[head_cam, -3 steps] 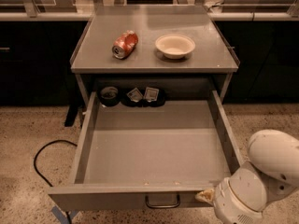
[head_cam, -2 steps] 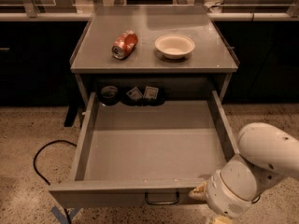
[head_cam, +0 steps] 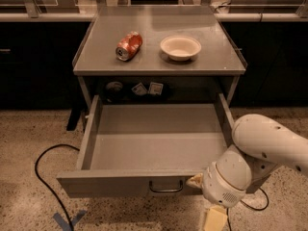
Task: Close top drawer
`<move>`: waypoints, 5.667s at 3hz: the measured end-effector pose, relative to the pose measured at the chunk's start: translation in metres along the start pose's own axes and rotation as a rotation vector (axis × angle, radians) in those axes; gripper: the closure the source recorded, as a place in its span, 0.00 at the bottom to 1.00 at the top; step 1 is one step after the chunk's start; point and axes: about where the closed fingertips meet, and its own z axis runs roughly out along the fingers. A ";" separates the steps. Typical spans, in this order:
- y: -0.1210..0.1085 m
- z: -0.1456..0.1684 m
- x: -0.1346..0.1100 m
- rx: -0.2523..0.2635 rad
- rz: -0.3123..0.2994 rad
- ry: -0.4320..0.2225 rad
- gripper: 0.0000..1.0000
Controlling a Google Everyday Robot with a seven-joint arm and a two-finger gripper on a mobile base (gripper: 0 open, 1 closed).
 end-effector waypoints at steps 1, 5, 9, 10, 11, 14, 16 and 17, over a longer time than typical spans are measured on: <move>-0.015 -0.009 -0.007 0.036 -0.022 0.012 0.00; -0.074 -0.052 -0.035 0.113 -0.077 0.028 0.00; -0.100 -0.089 -0.058 0.209 -0.119 0.074 0.00; -0.076 -0.079 -0.047 0.193 -0.082 0.069 0.00; -0.065 -0.064 -0.035 0.161 -0.056 0.068 0.00; -0.105 -0.028 -0.014 0.124 -0.043 0.086 0.00; -0.148 -0.035 -0.016 0.149 -0.062 0.125 0.00; -0.161 -0.047 -0.018 0.177 -0.066 0.135 0.00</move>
Offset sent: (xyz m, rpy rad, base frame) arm 0.0924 0.0022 0.0369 -0.0296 -0.1635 0.0155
